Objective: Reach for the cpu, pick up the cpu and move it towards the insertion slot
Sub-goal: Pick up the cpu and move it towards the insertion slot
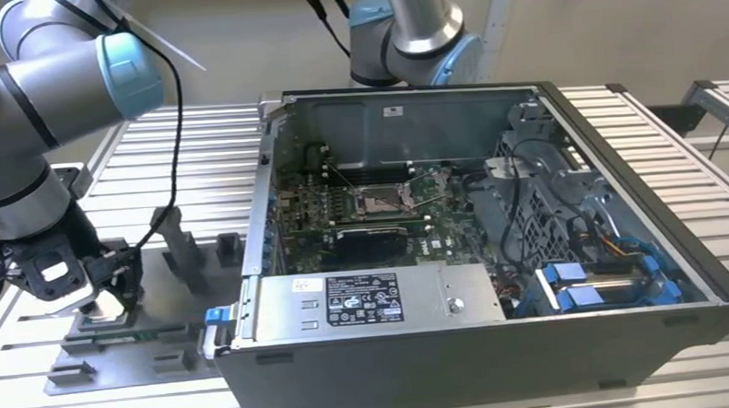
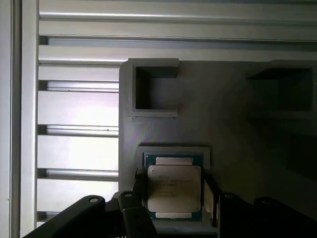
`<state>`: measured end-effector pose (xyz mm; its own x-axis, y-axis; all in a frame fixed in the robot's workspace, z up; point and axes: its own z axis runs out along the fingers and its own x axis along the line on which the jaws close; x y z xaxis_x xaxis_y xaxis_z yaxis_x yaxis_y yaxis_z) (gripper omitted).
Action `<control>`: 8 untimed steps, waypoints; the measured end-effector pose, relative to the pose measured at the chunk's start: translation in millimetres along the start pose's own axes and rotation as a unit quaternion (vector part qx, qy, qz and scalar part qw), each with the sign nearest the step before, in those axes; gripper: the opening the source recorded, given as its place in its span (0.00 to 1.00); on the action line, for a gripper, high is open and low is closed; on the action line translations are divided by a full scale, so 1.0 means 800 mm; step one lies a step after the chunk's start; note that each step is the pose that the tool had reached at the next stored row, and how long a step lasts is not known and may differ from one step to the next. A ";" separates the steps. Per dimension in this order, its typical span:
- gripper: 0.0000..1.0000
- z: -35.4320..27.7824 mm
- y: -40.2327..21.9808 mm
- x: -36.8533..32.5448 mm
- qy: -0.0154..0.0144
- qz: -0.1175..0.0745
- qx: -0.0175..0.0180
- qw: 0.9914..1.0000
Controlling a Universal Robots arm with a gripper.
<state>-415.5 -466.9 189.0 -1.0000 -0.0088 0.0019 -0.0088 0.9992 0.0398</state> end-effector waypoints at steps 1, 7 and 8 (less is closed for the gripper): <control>0.00 -0.0056 0.0002 0.0001 0.001 0.000 0.000 1.000; 0.00 -0.0401 0.0015 0.0002 0.001 0.001 0.000 1.000; 0.00 -0.0457 0.0017 0.0002 0.001 0.001 0.000 1.000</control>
<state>-415.6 -467.0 225.5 -1.0000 -0.0068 0.0040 -0.0066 0.9992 0.0393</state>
